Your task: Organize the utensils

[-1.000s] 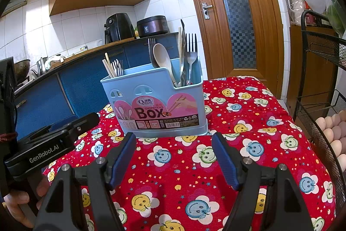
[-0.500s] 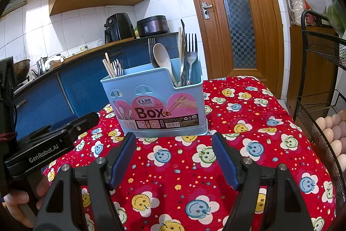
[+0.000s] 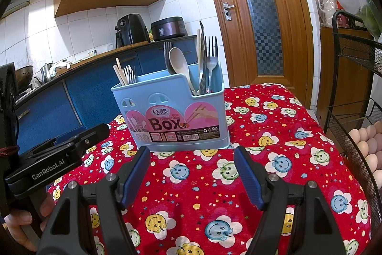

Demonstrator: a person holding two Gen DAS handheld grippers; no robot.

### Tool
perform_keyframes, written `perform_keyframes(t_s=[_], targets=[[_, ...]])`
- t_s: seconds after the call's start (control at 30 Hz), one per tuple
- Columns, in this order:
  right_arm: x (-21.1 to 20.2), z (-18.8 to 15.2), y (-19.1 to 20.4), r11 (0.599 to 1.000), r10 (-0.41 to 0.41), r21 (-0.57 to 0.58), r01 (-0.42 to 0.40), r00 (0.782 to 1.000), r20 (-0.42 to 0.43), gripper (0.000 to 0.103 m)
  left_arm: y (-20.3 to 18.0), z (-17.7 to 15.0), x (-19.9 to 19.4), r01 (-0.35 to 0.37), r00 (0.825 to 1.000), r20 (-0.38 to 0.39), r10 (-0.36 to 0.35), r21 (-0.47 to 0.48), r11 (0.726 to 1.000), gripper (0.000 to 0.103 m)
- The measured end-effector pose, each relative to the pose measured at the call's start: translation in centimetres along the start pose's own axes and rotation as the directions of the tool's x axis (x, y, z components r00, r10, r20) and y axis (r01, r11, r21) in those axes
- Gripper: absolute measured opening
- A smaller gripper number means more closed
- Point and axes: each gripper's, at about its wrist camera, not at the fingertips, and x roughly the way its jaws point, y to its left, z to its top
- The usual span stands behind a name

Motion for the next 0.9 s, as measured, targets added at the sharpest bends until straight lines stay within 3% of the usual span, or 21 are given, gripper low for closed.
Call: perform_keyframes(t_s=[0.9], targets=[[0.03, 0.02, 0.01, 1.000, 0.000, 0.002, 0.000, 1.000, -0.002, 0.075, -0.24, -0.24, 0.12, -0.004, 1.000, -0.006, 0.004, 0.000, 1.000, 0.066]])
